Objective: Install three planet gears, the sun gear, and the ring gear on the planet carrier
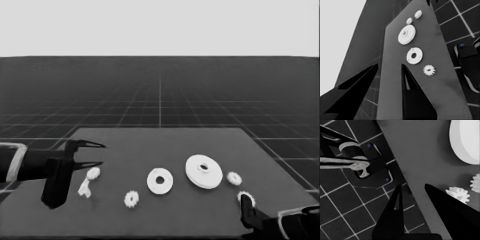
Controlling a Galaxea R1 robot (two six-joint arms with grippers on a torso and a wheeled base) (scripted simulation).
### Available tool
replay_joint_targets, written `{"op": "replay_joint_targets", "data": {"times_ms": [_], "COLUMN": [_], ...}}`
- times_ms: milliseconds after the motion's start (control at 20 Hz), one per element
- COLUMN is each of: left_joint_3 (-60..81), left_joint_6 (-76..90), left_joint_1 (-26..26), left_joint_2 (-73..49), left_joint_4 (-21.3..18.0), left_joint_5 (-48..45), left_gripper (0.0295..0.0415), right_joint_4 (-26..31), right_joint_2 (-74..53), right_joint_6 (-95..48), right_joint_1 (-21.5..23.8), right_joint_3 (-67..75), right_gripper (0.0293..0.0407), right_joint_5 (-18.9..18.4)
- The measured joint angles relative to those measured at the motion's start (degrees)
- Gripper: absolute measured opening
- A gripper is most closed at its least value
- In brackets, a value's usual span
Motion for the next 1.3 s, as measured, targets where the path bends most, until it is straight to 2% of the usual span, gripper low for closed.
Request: {"op": "replay_joint_targets", "data": {"times_ms": [50, 100, 150, 200, 250, 300, 350, 400, 450, 550, 700, 800, 900, 1200, 1300], "left_joint_3": [4.08, 2.45, 1.44, 0.85, -8.49, -21.44, -34.63, -45.09, -52.60, -61.15, -65.63, -70.74, -73.67, -75.36, -75.41], "left_joint_6": [-0.15, -0.09, -0.05, -0.03, -27.75, -49.76, -58.12, -60.95, -61.67, -61.43, -60.84, -59.36, -58.38, -57.79, -57.77], "left_joint_1": [4.05, 2.56, 1.65, 1.12, 13.89, 16.99, 17.60, 18.03, 18.36, 18.71, 18.89, 26.14, 28.65, 29.71, 29.73], "left_joint_2": [-0.16, -0.10, -0.08, -0.06, 1.15, 9.77, 17.15, 21.88, 25.02, 28.53, 30.39, 32.92, 34.40, 35.22, 35.24], "left_joint_4": [-4.20, -2.50, -1.48, -0.88, 19.26, 14.60, 4.79, -1.95, -6.07, -9.96, -11.60, -7.37, -6.30, -5.87, -5.86], "left_joint_5": [2.82, 1.69, 1.02, 0.62, 18.23, 33.71, 39.13, 40.97, 42.02, 43.22, 43.85, 38.20, 36.13, 35.04, 35.01], "left_gripper": [0.0295, 0.0297, 0.0314, 0.0347, 0.0389, 0.0404, 0.0398, 0.0391, 0.0388, 0.0385, 0.0385, 0.0385, 0.0385, 0.0385, 0.0314], "right_joint_4": [4.33, 2.55, 1.51, 0.89, 0.54, 0.33, 0.20, 0.13, 0.09, 0.05, 0.03, 0.03, 0.03, 0.03, 0.03], "right_joint_2": [0.78, 0.46, 0.26, 0.15, 0.09, 0.05, 0.03, 0.01, 0.01, 0.00, 0.00, 0.00, 0.00, 0.00, 0.00], "right_joint_6": [-0.19, -0.11, -0.07, -0.04, -0.02, -0.01, -0.01, 0.00, 0.00, 0.00, 0.00, 0.00, 0.00, 0.00, 0.00], "right_joint_1": [-3.10, -1.93, -1.25, -0.86, -0.64, -0.51, -0.43, -0.38, -0.36, -0.33, -0.32, -0.32, -0.32, -0.32, -0.32], "right_joint_3": [3.03, 1.69, 0.90, 0.45, 0.20, 0.05, -0.04, -0.09, -0.12, -0.15, -0.16, -0.16, -0.16, -0.16, -0.16], "right_gripper": [0.0293, 0.0308, 0.0337, 0.0368, 0.0380, 0.0383, 0.0384, 0.0384, 0.0385, 0.0385, 0.0385, 0.0385, 0.0385, 0.0385, 0.0385], "right_joint_5": [1.33, 0.77, 0.45, 0.25, 0.14, 0.08, 0.04, 0.02, 0.00, -0.01, -0.01, -0.01, -0.01, -0.01, -0.01]}}
